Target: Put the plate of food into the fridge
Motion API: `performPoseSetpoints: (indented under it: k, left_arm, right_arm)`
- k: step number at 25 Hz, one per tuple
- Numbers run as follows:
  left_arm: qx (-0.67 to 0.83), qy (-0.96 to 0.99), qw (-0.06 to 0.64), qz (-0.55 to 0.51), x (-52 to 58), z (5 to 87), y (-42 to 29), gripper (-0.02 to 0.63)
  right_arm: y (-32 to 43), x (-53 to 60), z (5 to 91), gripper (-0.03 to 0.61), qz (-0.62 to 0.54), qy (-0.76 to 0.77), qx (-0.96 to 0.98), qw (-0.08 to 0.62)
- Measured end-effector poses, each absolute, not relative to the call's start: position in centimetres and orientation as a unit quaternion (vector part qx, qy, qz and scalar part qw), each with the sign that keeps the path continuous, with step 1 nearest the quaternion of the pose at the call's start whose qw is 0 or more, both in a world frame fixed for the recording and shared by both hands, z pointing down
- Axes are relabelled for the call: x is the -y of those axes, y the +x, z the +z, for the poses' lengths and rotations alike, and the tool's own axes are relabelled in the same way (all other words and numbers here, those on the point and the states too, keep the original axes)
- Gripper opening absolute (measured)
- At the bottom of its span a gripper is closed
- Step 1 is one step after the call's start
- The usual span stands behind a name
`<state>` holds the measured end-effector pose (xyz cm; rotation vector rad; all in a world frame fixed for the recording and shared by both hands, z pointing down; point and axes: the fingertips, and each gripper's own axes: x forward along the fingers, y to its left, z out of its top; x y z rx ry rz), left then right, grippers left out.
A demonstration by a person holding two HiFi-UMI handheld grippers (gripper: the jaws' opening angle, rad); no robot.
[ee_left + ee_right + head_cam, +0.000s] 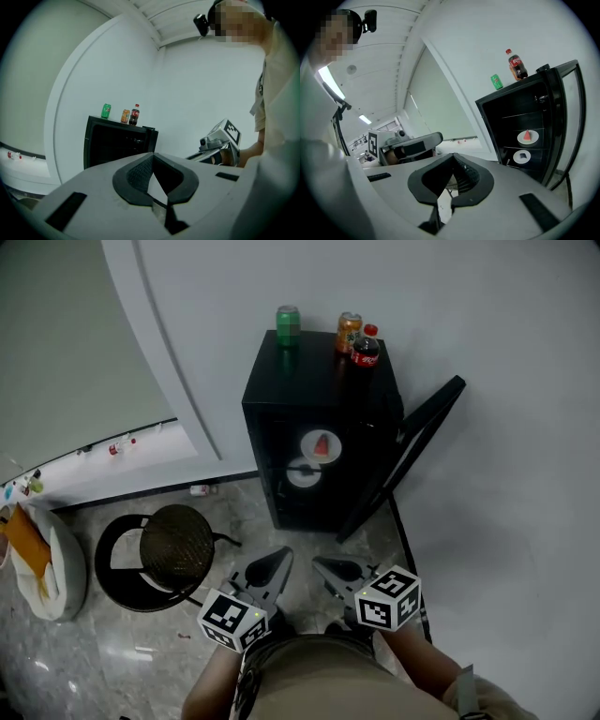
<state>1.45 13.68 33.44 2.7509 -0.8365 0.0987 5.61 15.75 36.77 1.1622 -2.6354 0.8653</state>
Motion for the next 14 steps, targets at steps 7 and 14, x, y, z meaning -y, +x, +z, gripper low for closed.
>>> performPoseSetpoints:
  k: [7, 14]
  left_arm:
    - [0.317, 0.939, 0.128, 0.048, -17.2, 33.2, 4.4, 0.009]
    - [0.358, 0.925, 0.114, 0.056, -19.1, 32.6, 6.1, 0.009]
  right_arm:
    - [8.8, -19.5, 36.6, 0.021, 0.29, 0.353, 0.887, 0.066]
    - [11.5, -20.9, 36.6, 0.021, 0.268, 0.33, 0.902, 0.078]
